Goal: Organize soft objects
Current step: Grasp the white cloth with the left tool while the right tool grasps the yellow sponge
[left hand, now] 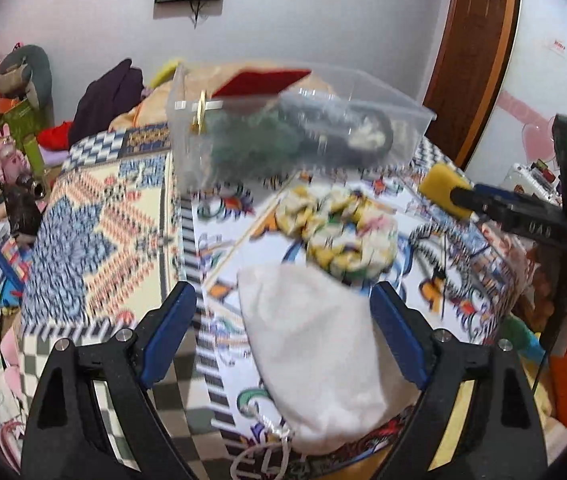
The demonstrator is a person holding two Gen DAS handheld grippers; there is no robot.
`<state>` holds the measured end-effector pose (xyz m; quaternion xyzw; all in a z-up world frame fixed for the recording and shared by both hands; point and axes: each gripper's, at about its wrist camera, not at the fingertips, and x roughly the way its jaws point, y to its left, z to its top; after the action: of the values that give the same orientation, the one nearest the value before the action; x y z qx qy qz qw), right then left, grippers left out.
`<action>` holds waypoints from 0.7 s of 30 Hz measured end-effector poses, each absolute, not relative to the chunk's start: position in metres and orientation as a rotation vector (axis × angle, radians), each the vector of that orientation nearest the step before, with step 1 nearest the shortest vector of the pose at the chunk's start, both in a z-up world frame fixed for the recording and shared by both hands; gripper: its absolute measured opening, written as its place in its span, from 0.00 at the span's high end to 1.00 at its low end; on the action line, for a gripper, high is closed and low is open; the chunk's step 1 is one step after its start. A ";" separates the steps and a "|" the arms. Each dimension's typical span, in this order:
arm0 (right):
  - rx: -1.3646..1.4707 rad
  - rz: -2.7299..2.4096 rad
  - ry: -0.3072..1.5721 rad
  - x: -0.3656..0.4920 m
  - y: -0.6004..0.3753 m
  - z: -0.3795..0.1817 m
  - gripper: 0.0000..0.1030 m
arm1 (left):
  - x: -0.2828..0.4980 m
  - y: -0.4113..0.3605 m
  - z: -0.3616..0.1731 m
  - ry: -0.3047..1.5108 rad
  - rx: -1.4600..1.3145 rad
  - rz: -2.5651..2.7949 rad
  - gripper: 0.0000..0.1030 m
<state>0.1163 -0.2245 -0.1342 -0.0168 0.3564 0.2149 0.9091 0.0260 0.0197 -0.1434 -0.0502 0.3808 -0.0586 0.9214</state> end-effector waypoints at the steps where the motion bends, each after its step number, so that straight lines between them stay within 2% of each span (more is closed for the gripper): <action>1: -0.037 0.450 0.734 0.116 -0.224 -0.134 0.35 | 0.025 0.021 -0.146 0.788 -0.113 -0.120 0.13; 4: -0.034 0.470 0.740 0.115 -0.222 -0.135 0.52 | 0.021 0.023 -0.150 0.784 -0.132 -0.124 0.19; 6: -0.032 0.475 0.742 0.115 -0.222 -0.135 0.59 | 0.019 0.021 -0.150 0.773 -0.119 -0.141 0.28; 8: -0.029 0.472 0.741 0.114 -0.221 -0.136 0.66 | 0.018 0.018 -0.151 0.758 -0.097 -0.148 0.32; 10: -0.026 0.470 0.740 0.114 -0.220 -0.137 0.72 | 0.016 0.014 -0.151 0.750 -0.082 -0.160 0.42; 12: -0.021 0.477 0.734 0.113 -0.220 -0.135 0.73 | 0.016 0.011 -0.150 0.749 -0.076 -0.177 0.57; 17: -0.014 0.487 0.703 0.107 -0.220 -0.127 0.74 | 0.016 0.004 -0.145 0.750 -0.038 -0.154 0.85; 21: -0.010 0.492 0.677 0.103 -0.220 -0.119 0.74 | 0.013 0.006 -0.134 0.729 -0.057 -0.158 0.90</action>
<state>0.1033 -0.2203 -0.1185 -0.0047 0.3289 0.2390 0.9136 0.0126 0.0065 -0.1344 -0.0277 0.3562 -0.0774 0.9308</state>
